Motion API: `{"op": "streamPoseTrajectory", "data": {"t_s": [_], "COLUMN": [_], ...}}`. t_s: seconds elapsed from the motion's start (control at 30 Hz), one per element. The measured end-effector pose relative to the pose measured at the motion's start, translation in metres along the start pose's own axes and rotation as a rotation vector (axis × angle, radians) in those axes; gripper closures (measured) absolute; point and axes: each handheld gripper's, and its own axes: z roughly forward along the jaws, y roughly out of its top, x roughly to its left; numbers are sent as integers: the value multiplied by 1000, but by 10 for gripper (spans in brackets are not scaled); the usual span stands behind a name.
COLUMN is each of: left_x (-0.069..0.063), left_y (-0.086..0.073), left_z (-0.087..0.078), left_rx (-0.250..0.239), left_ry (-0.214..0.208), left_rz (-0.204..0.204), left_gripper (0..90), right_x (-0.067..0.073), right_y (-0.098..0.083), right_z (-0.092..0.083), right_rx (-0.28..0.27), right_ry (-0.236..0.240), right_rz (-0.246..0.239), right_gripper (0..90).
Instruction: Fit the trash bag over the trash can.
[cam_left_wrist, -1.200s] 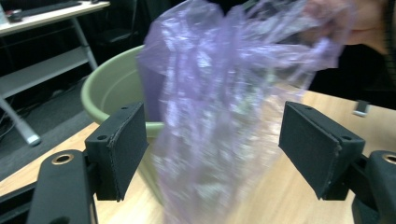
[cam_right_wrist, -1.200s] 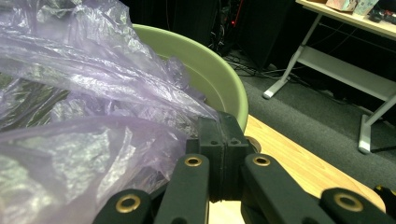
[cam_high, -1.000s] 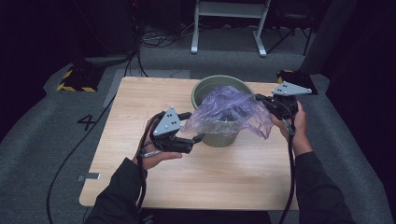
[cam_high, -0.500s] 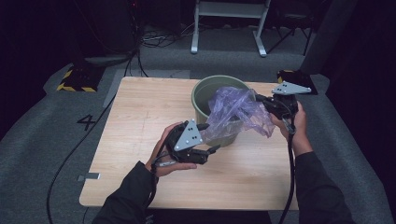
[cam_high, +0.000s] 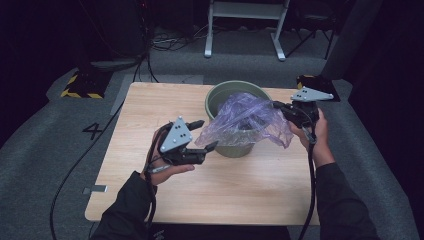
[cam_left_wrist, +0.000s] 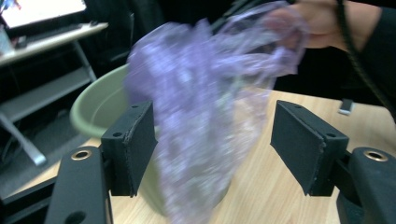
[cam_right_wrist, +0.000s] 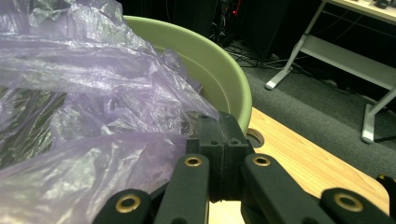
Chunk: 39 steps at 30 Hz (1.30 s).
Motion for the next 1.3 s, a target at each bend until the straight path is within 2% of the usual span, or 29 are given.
{"op": "streamPoseTrajectory", "data": {"t_s": [0.13, 0.27, 0.33, 0.4, 0.5, 0.63, 0.73, 0.8, 0.9, 0.97, 1.0, 1.03, 1.13, 1.2, 1.27, 1.3], "left_x": [-21, -41, -45, -42, -39, -33, -28, -25, -19, -15, -13, -11, -6, -3, -2, -2], "left_y": [11, 17, 17, 14, 9, 3, 0, -2, -5, -7, -8, -9, -12, -14, -15, -15], "left_z": [8, 24, 34, 47, 59, 71, 76, 78, 78, 78, 78, 78, 76, 76, 76, 76], "left_rx": [-3, 42, 71, 102, 133, 176, 195, 208, 224, 242, 243, 243, 235, 235, 219, 215], "left_ry": [-71, -130, -133, -139, -112, -41, 0, 13, 8, 15, 15, 16, 15, 13, 12, 16], "left_rz": [64, 135, 147, 128, 120, 123, 130, 123, 125, 133, 124, 122, 113, 103, 82, 87], "left_gripper": [306, 308, 308, 308, 308, 317, 368, 448, 646, 743, 806, 806, 884, 885, 759, 693], "right_x": [1, 2, 2, 1, 1, 1, 1, 0, 0, -1, -2, -2, -3, -4, -5, -5], "right_y": [1, 1, 1, 1, 0, 1, 1, 0, 0, 1, 1, 1, 1, 1, 1, 1], "right_z": [0, 0, 0, -1, -1, 0, 0, 1, 1, 1, 0, 0, 0, 1, 1, 2], "right_rx": [5, 5, 6, 7, 5, 10, 11, 13, 14, 6, 2, 2, 4, 2, 2, 3], "right_ry": [0, 2, 2, 3, 6, 11, 16, 18, 19, 30, 33, 33, 36, 39, 39, 39], "right_rz": [-5, -9, -9, -5, -3, -5, -2, 1, 1, 8, 13, 13, 18, 23, 28, 31], "right_gripper": [900, 900, 900, 900, 900, 900, 900, 900, 900, 900, 900, 900, 900, 900, 897, 897]}}
